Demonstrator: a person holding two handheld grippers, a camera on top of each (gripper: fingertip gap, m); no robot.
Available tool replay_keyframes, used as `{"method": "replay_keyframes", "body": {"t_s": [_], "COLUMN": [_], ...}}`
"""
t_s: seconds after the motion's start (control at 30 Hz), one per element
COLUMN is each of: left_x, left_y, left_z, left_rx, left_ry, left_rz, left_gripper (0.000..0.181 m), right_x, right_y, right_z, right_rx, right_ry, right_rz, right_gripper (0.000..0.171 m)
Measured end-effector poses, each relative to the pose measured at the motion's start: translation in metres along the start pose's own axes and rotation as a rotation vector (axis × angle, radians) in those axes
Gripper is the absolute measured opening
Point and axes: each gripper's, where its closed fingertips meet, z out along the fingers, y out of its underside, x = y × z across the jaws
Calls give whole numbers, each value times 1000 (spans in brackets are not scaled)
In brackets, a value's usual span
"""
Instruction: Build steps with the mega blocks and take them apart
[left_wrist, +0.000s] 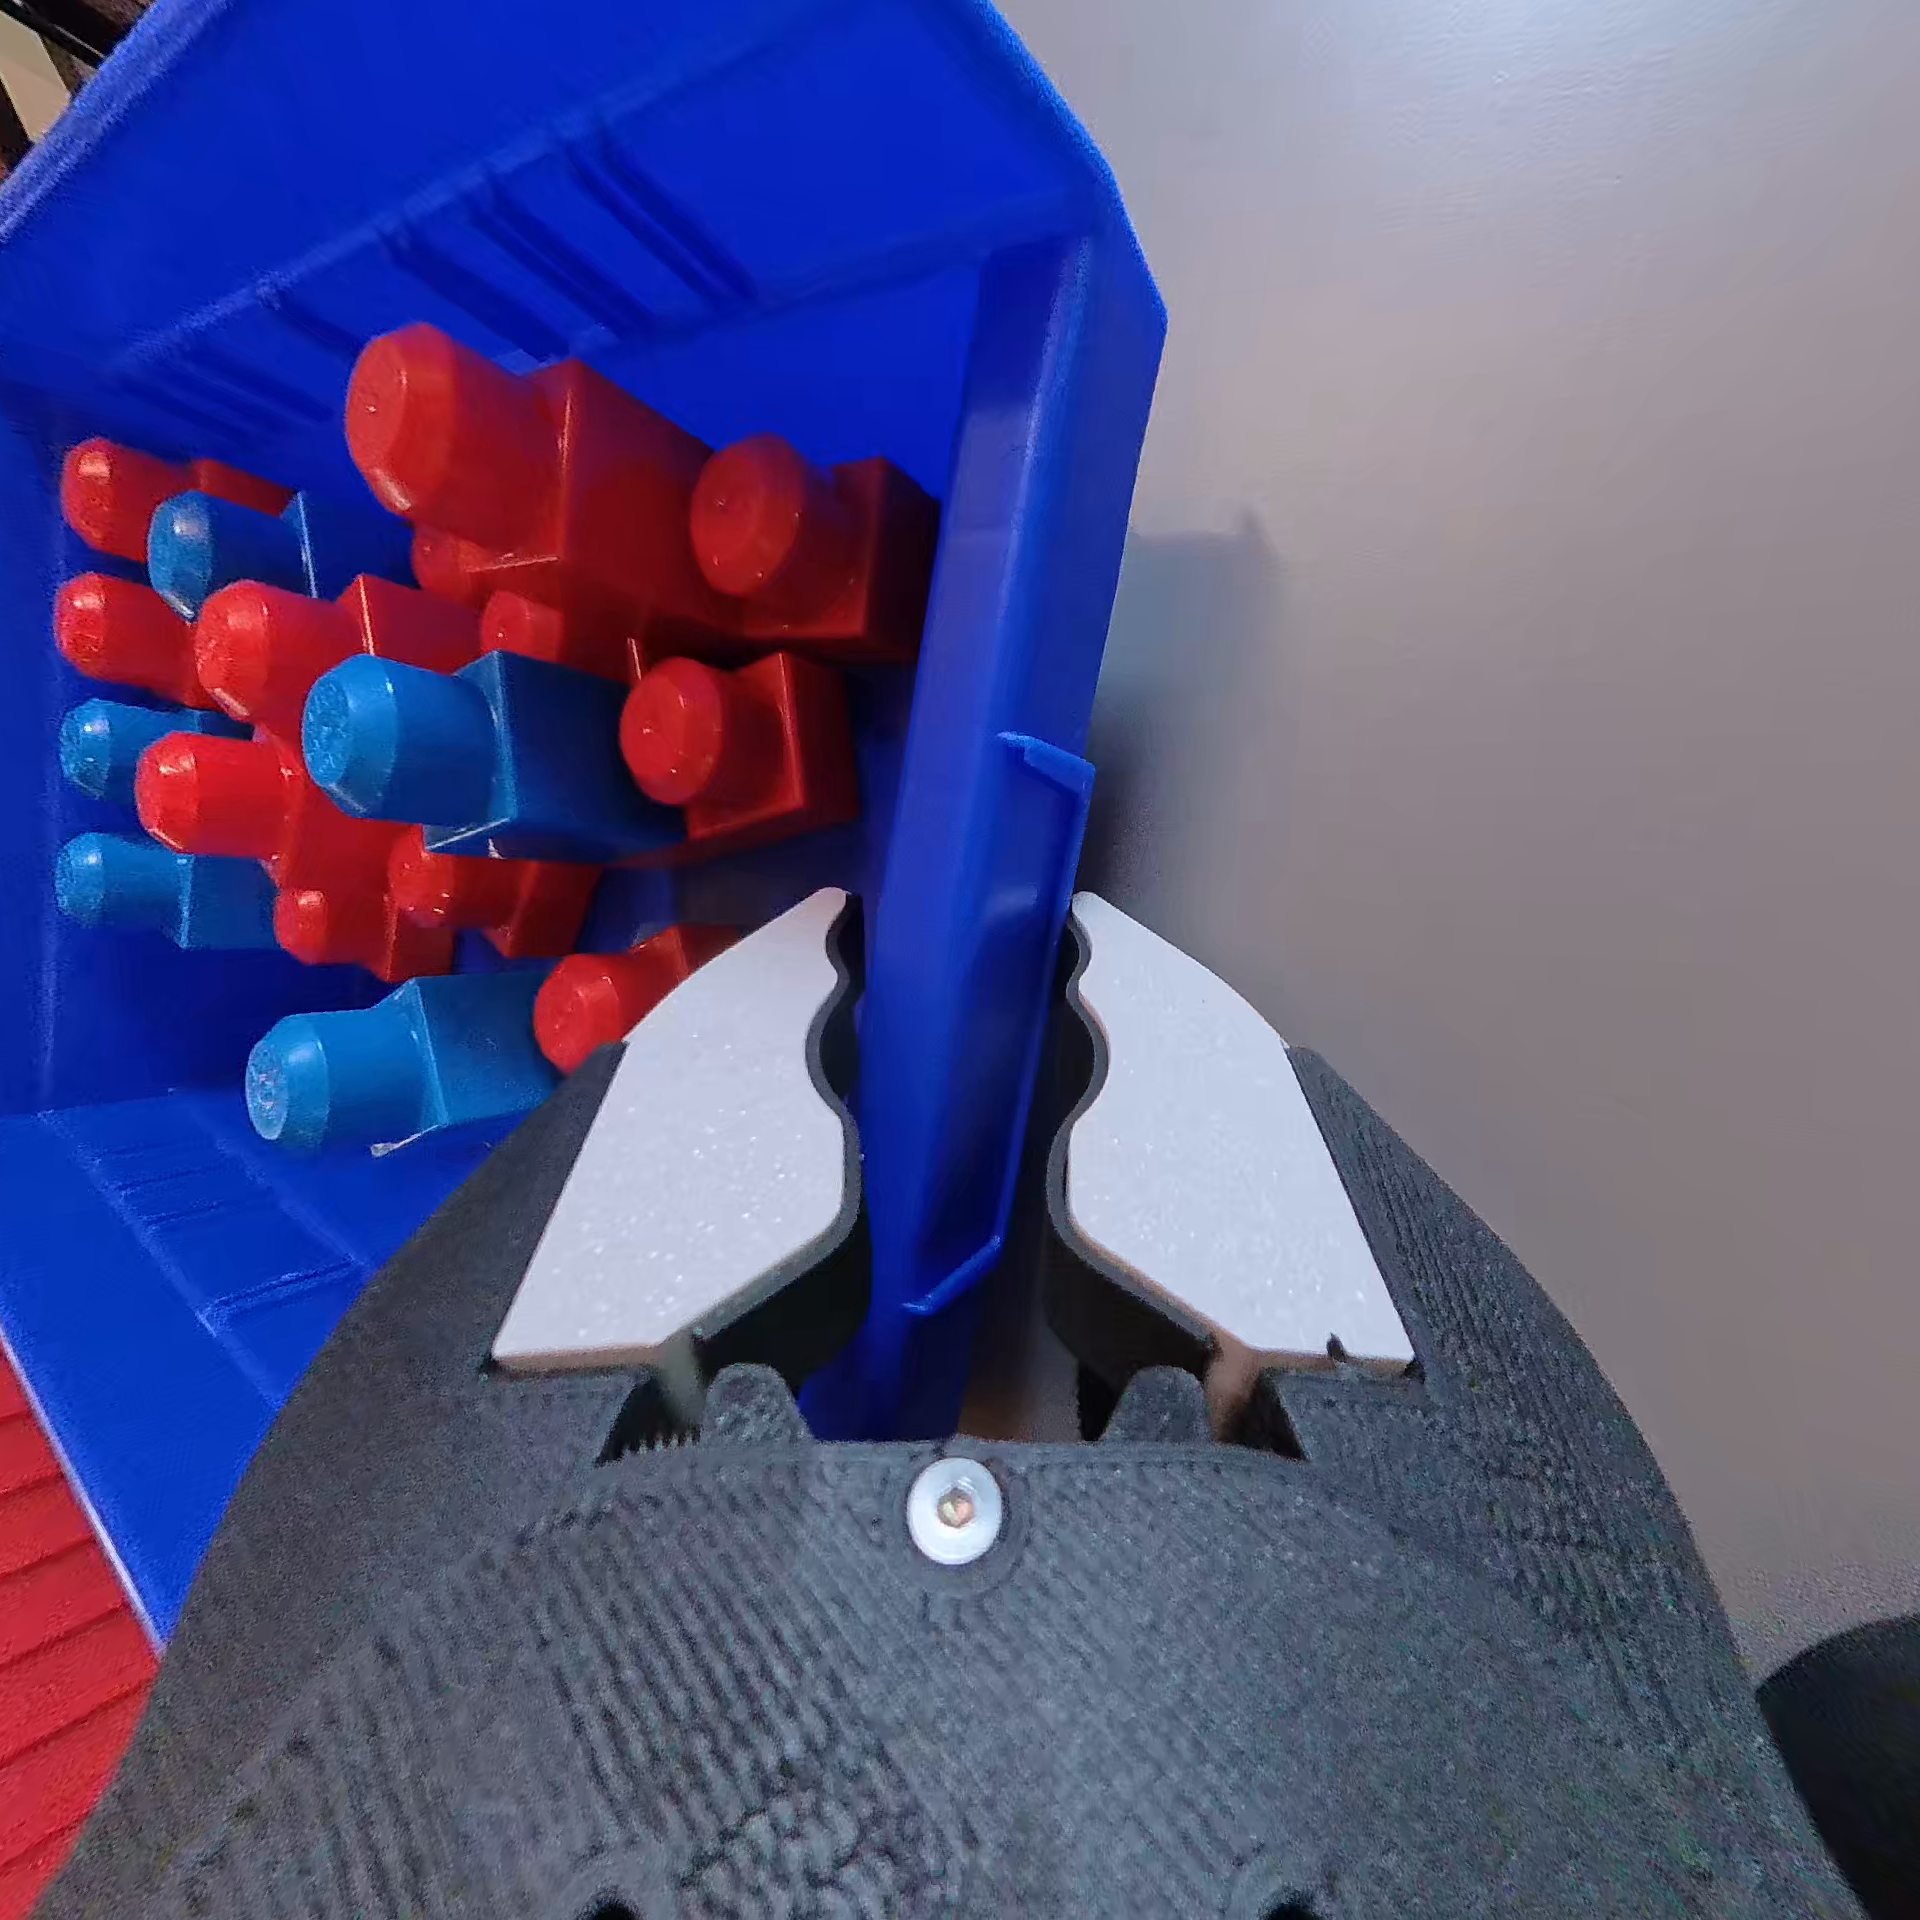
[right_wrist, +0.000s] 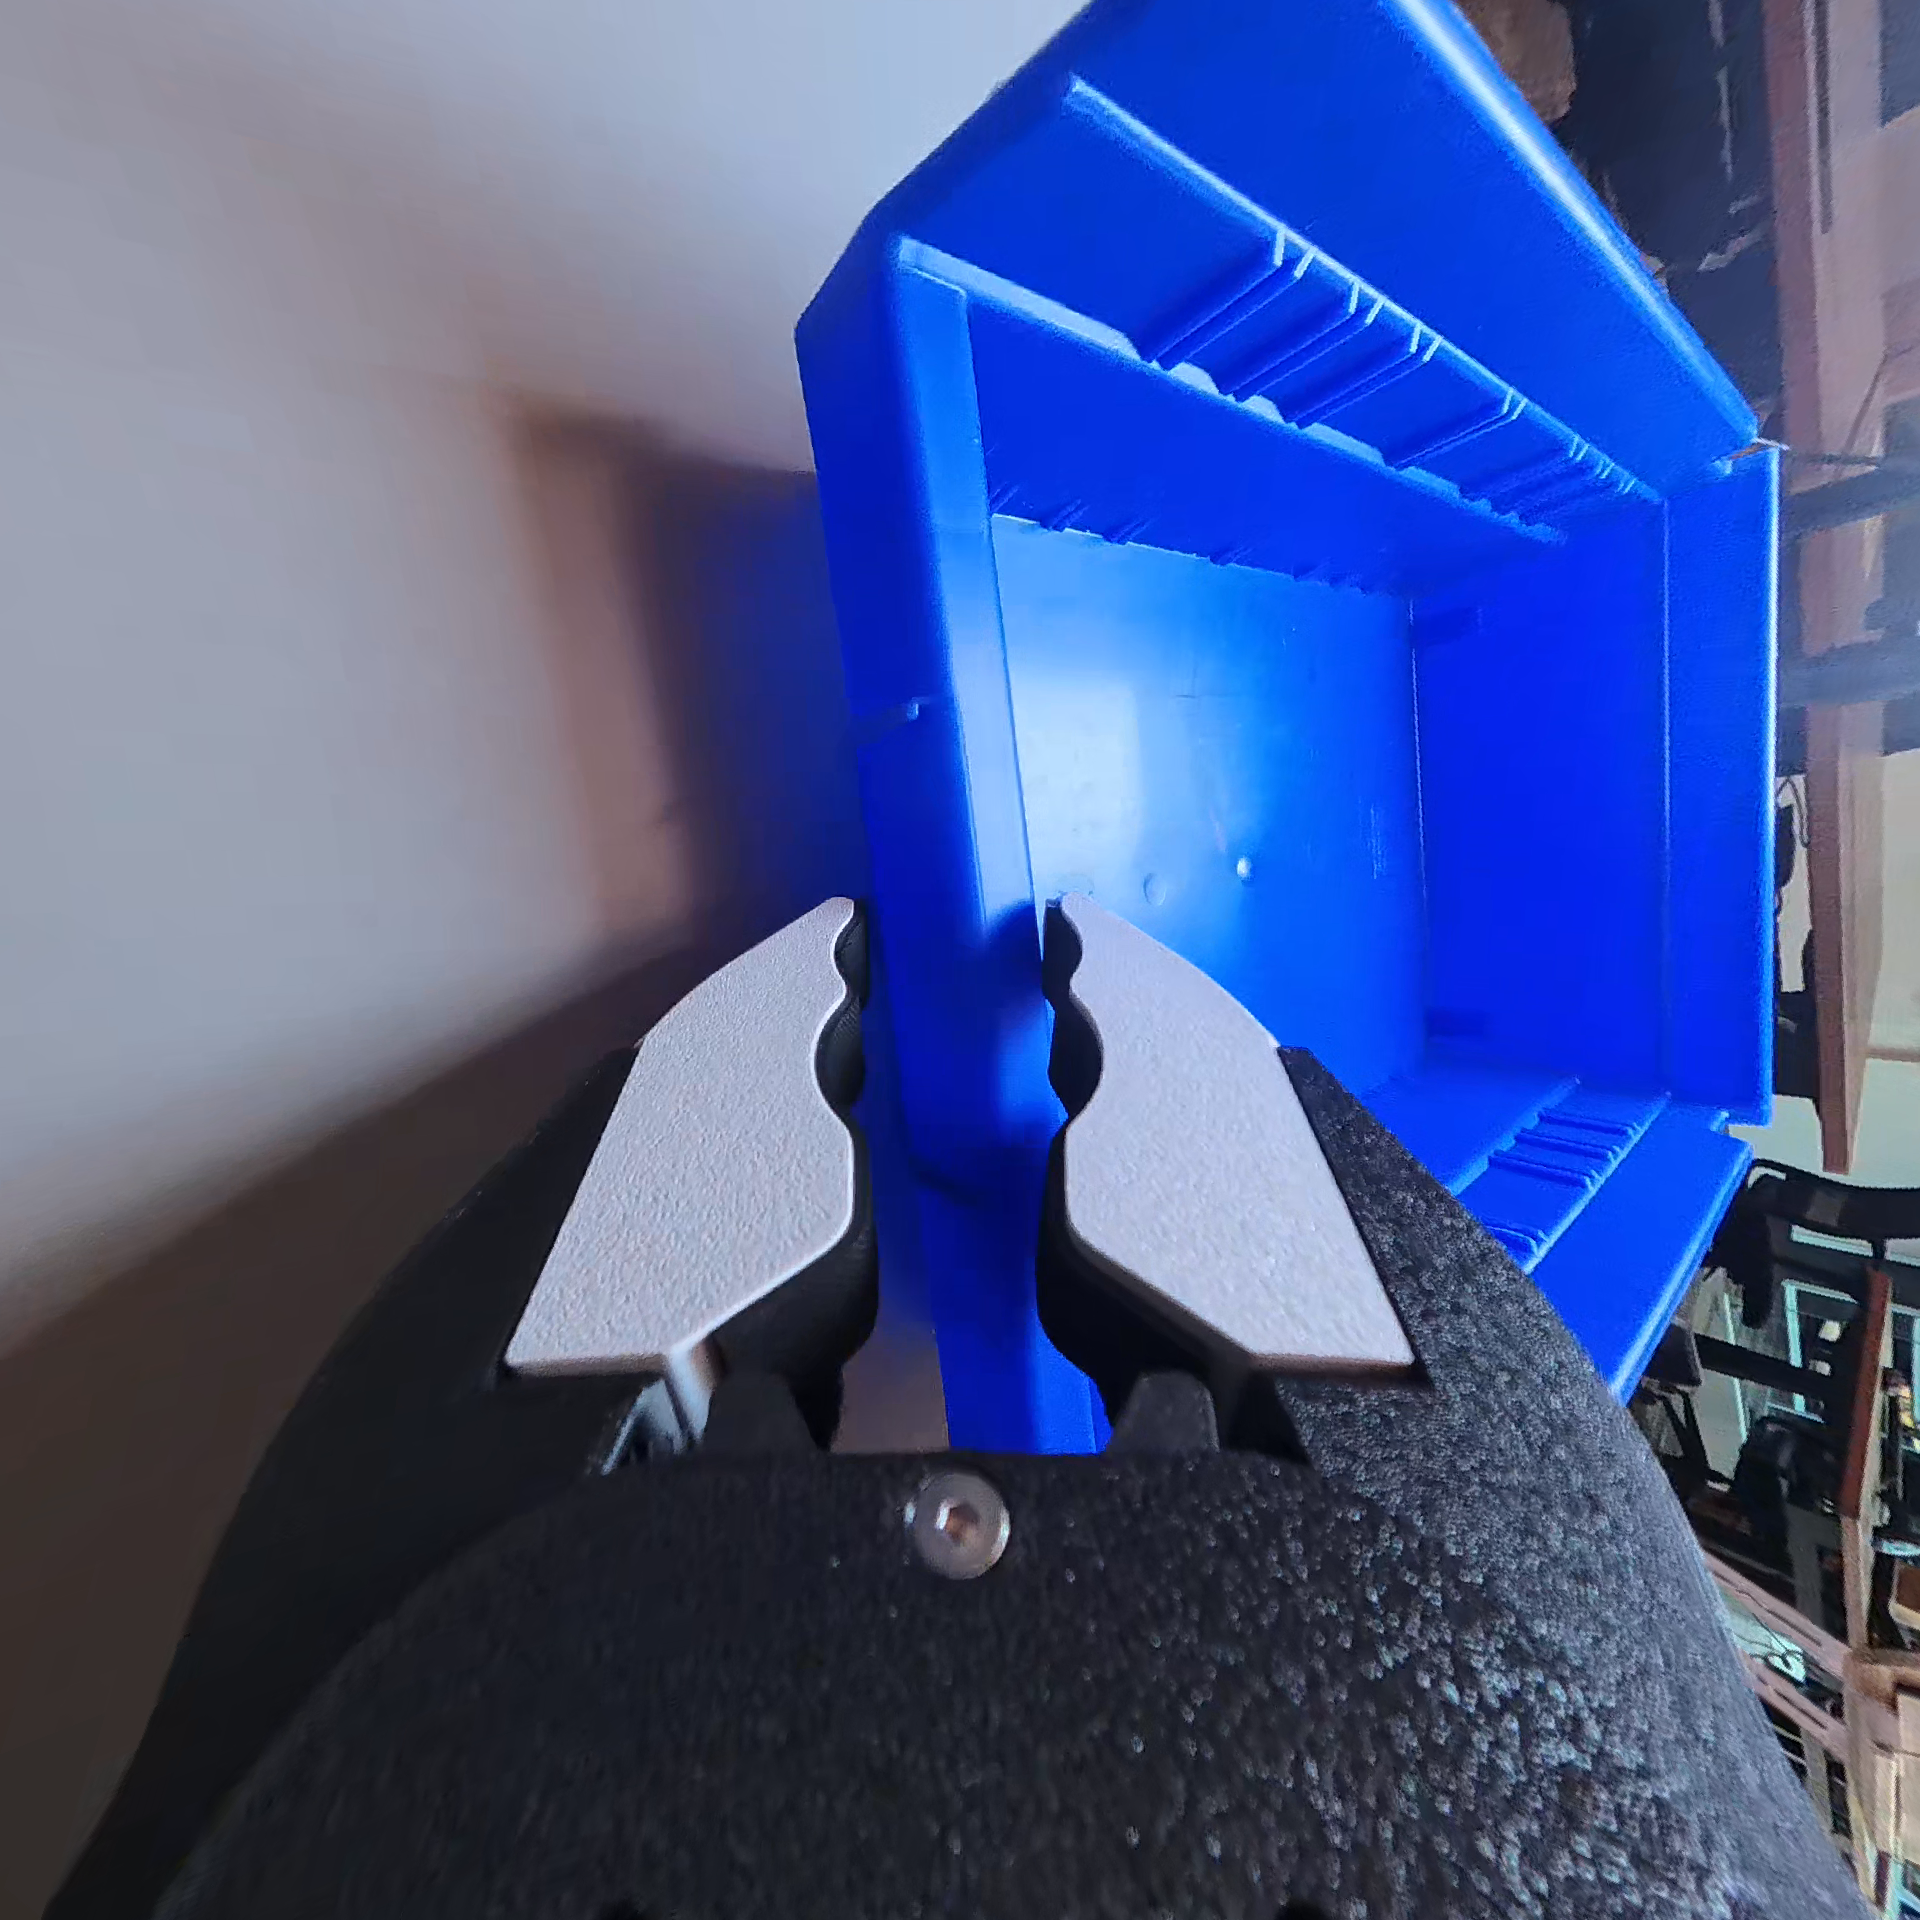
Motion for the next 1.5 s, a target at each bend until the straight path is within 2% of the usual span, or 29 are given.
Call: {"method": "replay_keyframes", "body": {"t_s": [0.17,0.27,0.43,0.57,0.6,0.67,0.87,0.97,1.03,1.13,1.2,1.27,1.43,1.5], "left_x": [-12,-25,-29,-24,-26,-23,-28,-43,-75,-134,-163,-179,-194,-203], "left_y": [1,5,-15,-15,-17,-18,-24,-49,-58,-51,-46,-43,-27,-14], "left_z": [7,9,-6,8,10,14,6,-29,-58,-91,-100,-91,-40,-18], "left_rx": [5,37,149,31,43,70,178,368,484,543,510,404,90,-15], "left_ry": [-48,-141,-197,-121,-127,-92,-124,-68,-55,-103,-125,-103,-1,-25], "left_rz": [-5,-13,-25,4,-2,-28,-91,-280,-468,-699,-737,-726,-601,-563], "left_gripper": [37,42,53,60,50,42,51,52,51,48,47,49,50,49], "right_x": [17,17,8,5,3,-6,-23,-20,-20,-30,-37,-44,-59,-63], "right_y": [2,-11,-81,-134,-143,-152,-152,-150,-149,-150,-153,-156,-163,-162], "right_z": [11,-4,-43,-49,-48,-48,-63,-71,-74,-75,-76,-79,-84,-82], "right_rx": [55,139,422,572,602,653,725,749,756,757,753,756,768,757], "right_ry": [71,75,-122,-216,-228,-253,-316,-327,-350,-411,-432,-435,-449,-446], "right_rz": [68,139,492,625,648,655,627,637,649,652,620,572,473,447], "right_gripper": [38,38,35,35,35,34,33,33,32,28,26,26,25,24]}}
